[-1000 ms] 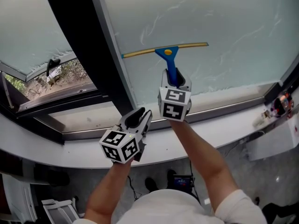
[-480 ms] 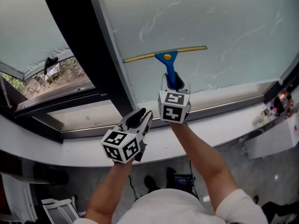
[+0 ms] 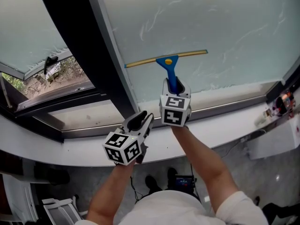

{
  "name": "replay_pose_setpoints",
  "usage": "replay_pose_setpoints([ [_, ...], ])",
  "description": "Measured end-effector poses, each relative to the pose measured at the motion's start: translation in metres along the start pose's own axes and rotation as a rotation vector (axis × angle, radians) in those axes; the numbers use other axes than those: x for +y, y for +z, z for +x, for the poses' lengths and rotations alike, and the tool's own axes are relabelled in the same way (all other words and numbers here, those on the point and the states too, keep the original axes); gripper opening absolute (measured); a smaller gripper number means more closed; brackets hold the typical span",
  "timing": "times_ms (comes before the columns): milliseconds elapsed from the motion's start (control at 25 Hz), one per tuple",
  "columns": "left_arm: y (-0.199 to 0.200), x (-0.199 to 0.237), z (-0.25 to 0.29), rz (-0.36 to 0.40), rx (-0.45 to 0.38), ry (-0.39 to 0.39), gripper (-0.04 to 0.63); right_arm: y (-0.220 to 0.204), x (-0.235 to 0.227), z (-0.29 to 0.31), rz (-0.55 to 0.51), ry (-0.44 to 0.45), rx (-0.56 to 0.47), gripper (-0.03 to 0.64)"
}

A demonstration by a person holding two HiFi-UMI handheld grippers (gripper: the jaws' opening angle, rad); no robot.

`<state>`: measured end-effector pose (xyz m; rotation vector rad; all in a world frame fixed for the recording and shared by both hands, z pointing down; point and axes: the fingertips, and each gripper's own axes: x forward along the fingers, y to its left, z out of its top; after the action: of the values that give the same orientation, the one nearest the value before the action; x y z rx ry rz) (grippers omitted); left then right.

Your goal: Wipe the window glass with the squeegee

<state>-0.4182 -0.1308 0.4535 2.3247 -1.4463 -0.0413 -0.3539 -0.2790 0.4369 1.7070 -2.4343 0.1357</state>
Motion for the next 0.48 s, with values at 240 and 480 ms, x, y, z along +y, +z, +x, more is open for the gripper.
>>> replay_pose_setpoints([
  [240,-0.007,0.002,0.002,-0.008,0.011,0.004,0.129,-0.017,0.0,0.002,-0.002,0.003,0.027,0.155],
  [480,-0.016,0.005,0.006,-0.012,0.025,0.005,0.127,-0.032,0.0,0.006,-0.003,0.007,0.049,0.155],
])
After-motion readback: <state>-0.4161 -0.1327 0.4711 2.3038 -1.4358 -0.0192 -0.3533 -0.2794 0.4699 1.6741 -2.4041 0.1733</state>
